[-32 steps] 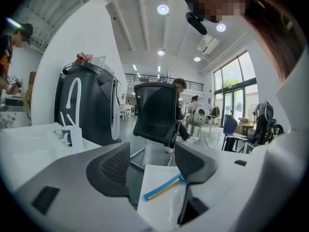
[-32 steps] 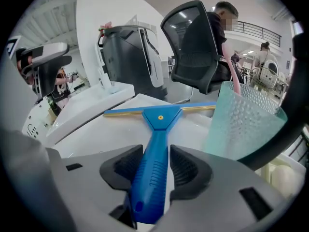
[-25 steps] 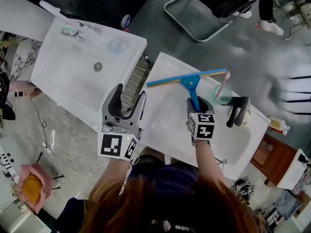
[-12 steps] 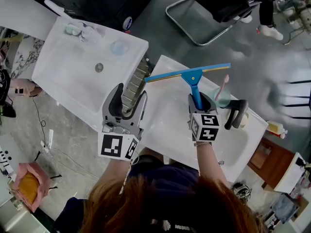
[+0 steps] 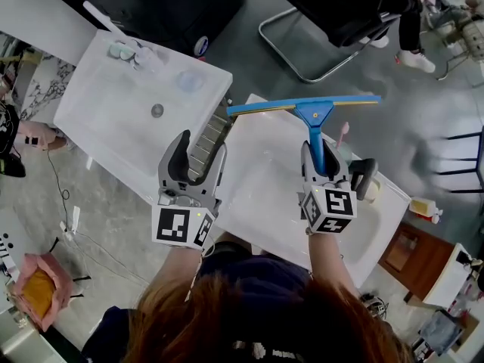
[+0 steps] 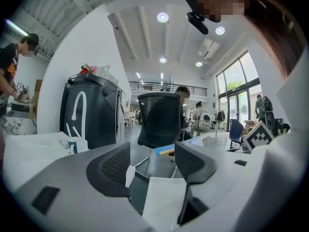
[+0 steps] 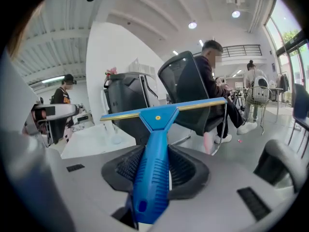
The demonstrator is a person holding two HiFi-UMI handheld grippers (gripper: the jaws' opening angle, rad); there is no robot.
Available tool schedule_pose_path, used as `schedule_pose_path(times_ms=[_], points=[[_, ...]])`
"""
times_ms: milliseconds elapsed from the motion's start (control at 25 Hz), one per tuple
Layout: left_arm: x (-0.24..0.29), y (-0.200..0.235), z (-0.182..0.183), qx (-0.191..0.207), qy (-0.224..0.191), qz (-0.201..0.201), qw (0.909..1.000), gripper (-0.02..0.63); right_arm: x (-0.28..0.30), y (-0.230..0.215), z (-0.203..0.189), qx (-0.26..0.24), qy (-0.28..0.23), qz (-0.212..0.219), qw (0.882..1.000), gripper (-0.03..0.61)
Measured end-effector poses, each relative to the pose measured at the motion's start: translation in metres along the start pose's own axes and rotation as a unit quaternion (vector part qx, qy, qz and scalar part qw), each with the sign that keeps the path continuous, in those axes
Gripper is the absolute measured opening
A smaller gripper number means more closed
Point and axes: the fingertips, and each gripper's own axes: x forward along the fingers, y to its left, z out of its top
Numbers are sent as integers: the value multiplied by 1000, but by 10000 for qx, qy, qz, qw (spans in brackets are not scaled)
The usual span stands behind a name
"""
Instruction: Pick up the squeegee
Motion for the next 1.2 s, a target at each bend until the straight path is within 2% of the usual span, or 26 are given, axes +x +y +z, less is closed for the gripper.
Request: schedule_pose_path(times_ms=[240, 480, 760, 1200], points=[[-3, -10, 21, 76, -191, -54, 9998, 276, -38, -3, 55, -126, -899, -82, 9958, 158], [-8, -19, 40, 177, -357, -100, 9992, 276, -72, -3, 90, -257, -1428, -178, 9893, 158], [-10, -32, 56, 231, -520, -166, 9982, 276, -98, -9, 111, -462, -1772, -252, 9828, 156], [-13, -43, 72, 296, -684, -298, 9968, 276, -125, -6, 129, -544, -2016, -368, 9773, 156]])
